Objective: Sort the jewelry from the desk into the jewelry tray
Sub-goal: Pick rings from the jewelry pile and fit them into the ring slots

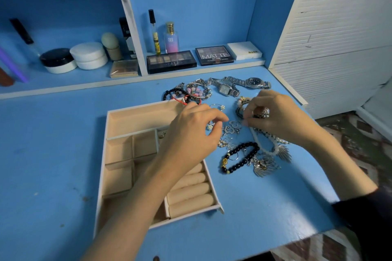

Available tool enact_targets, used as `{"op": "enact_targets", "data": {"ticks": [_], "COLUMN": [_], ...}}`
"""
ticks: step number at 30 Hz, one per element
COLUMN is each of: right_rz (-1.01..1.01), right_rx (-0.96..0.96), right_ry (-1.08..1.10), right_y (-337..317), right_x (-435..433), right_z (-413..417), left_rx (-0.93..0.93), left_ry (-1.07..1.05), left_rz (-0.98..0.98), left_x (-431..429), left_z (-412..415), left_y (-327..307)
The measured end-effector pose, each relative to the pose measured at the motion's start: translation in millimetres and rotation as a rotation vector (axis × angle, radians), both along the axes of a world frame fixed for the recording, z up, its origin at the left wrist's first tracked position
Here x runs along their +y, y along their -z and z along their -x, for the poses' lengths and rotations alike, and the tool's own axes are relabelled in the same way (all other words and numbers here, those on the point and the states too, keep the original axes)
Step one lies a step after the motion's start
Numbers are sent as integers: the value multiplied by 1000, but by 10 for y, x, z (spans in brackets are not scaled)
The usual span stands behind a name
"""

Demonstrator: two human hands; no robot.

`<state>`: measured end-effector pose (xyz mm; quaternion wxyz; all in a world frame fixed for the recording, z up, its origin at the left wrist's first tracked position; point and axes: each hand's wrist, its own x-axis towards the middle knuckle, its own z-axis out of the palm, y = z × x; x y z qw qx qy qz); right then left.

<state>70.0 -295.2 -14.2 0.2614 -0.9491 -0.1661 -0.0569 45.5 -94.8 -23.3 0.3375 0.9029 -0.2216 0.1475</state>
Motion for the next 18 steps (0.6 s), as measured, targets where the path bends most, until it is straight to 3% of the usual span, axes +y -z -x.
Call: {"op": "enact_targets", "data": {"ticks": [4,7,13,18], "right_rz": [-426,-585,-635,-648], "right_rx": [-74,-137,-225,-219], "right_ry": [221,308,365,388], "right_y": [87,172,223,240], "right_x": [50,107,133,118], "right_z": [93,111,103,107], "left_rx": [63,111,229,269], "left_ry": [20,39,42,-1], "left_rz": [-89,-213,-372,-380], "left_x": [-87,-230,-435,-494], "left_z": [-107,-250,-420,-455], "left_y": [-81,-114,-19,-10]}}
